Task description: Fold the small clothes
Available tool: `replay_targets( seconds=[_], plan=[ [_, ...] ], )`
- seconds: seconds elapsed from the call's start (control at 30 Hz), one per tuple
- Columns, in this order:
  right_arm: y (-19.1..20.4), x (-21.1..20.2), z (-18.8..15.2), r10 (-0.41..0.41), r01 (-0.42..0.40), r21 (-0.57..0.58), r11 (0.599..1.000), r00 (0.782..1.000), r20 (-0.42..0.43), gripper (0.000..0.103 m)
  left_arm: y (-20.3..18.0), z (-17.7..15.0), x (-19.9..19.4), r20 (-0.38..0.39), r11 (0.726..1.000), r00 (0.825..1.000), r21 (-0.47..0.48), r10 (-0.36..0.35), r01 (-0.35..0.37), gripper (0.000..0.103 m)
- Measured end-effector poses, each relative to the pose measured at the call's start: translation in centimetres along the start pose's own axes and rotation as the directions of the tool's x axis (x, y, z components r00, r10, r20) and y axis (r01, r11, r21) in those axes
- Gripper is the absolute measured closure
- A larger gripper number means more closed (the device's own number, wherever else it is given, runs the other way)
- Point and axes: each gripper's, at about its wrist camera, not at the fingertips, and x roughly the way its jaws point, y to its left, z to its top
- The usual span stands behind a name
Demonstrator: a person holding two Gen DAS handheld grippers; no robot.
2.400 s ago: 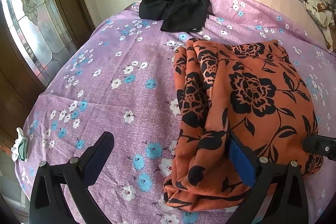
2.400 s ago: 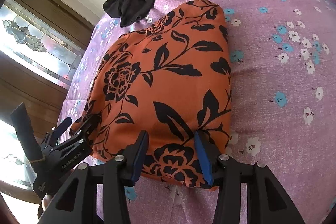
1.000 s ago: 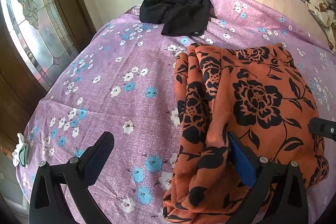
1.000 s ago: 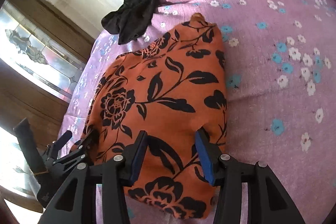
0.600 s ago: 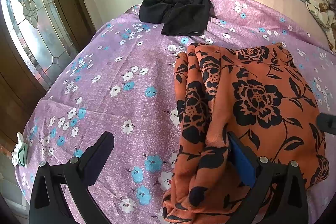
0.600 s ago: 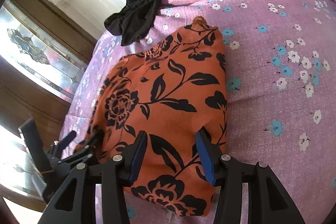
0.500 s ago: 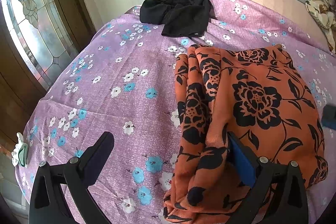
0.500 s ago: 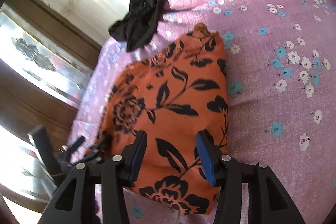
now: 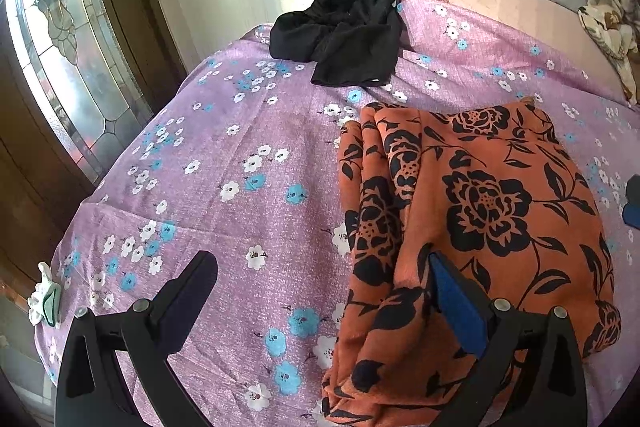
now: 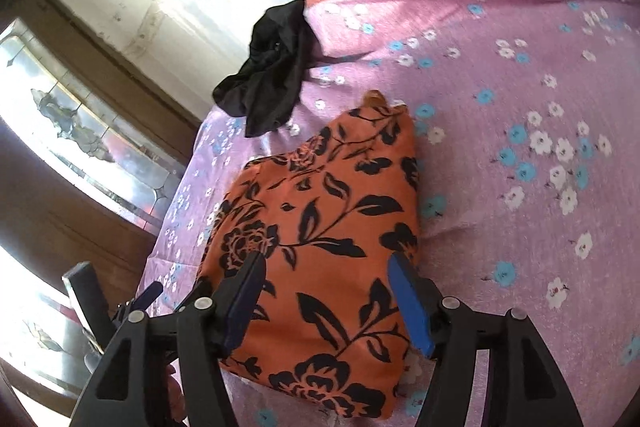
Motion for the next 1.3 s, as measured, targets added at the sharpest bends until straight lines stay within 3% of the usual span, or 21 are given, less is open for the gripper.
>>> replay_targets(
  seconds=[0.13, 0.2, 0.3, 0.47, 0.63, 0.87, 1.3],
  plan=[
    [0.5, 1.8, -0.8, -0.02, 0.019, -0.024, 1.0, 0.997, -0.076, 0.036, 0.0, 0.0, 0.1, -0.001, 1.0, 1.0, -0.001, 0.003, -0.003, 0.0],
    [0.3, 3.5, -1.4, -0.07, 0.066, -0.035, 0.997, 0.987, -0.147, 0.037, -0.1, -0.1, 0.4, -0.008, 1.0, 1.0, 0.002, 0.002, -0.002, 0.0],
    [0.9, 3.5, -1.5, -0.096, 0.086, -0.081, 0.993, 0.986, -0.137, 0.036, 0.1, -0.1, 0.4, -0.007, 1.0, 1.0, 0.002, 0.003, -0.003, 0.0],
    [-0.2, 2.1, -0.7, -0.025, 0.026, 0.005, 1.0, 0.994, -0.11, 0.036, 0.1, 0.0, 0.4, -0.008, 1.0, 1.0, -0.004, -0.003, 0.003, 0.0],
    [-1.3, 0.6, 0.3, -0.018, 0.021, 0.051, 0.998, 0.999, -0.045, 0.036, 0.2, 0.1, 0.2, -0.004, 1.0, 1.0, -0.011, -0.009, 0.009, 0.0],
    [-2.8, 0.8, 0.8, -0.015, 0.02, 0.115, 0.993, 0.999, -0.049, 0.032, 0.8, 0.6, -0.3, 0.018, 0.999, 1.0, -0.035, -0.016, 0.017, 0.0],
    [-3.0, 1.1, 0.6, -0.001, 0.008, 0.122, 0.993, 0.999, -0.054, 0.032, 1.9, 1.1, 0.0, 0.013, 0.997, 1.0, -0.077, -0.012, 0.013, 0.0]
  ],
)
